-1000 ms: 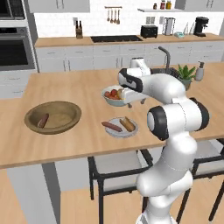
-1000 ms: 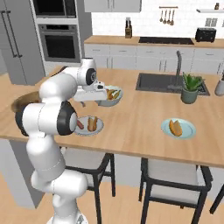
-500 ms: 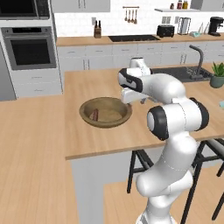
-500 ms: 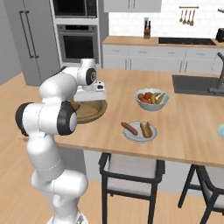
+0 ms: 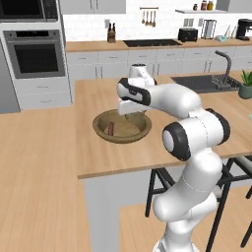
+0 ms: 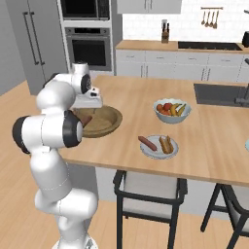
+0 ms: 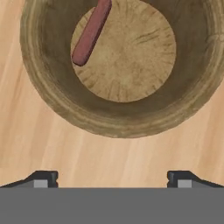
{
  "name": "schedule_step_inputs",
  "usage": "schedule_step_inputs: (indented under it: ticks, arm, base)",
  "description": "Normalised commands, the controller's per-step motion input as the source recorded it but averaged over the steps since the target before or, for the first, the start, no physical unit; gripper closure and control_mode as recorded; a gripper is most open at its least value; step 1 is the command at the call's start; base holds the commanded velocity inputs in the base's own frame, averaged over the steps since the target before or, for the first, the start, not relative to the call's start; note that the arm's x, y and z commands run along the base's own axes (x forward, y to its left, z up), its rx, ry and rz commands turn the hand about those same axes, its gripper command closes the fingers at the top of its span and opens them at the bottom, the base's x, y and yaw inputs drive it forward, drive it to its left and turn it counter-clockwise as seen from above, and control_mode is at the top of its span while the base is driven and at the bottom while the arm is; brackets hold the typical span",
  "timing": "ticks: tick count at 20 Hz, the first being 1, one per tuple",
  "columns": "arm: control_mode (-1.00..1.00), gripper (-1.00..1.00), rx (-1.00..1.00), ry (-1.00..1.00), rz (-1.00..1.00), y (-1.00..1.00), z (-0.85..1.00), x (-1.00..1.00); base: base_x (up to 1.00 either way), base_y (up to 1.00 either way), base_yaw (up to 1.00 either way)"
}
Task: Place one bun and one sausage from the bowl on each plate.
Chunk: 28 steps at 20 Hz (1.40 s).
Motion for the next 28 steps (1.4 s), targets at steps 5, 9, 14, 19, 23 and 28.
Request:
schedule_step_inputs:
  ticks: [5, 9, 14, 19, 23, 28]
  arm:
    - [-1.0, -1.0, 0.17, -0.18, -0.08, 0.36, -0.73, 0.33]
    - [-1.0, -1.0, 0.0, 0.05, -0.1, 0.34, -0.54, 0.42]
    - [-1.0, -1.0, -0.01, 0.02, -0.02, 0.44, -0.22, 0.63]
    - [-1.0, -1.0, -0.01, 0.06, -0.03, 0.1, -0.3, 0.47]
    - [-1.0, -1.0, 0.0, 0.03, -0.03, 0.01, -0.29, 0.43]
    - [-1.0, -1.0, 0.0, 0.02, -0.04, 0.01, -0.29, 0.45]
  base:
    - [0.0, 0.0, 0.0]
    - [0.0, 0.0, 0.0]
    - [0.0, 0.0, 0.0]
    - [0.0, 0.0, 0.0]
    - [0.0, 0.0, 0.0]
    - [0.0, 0.0, 0.0]
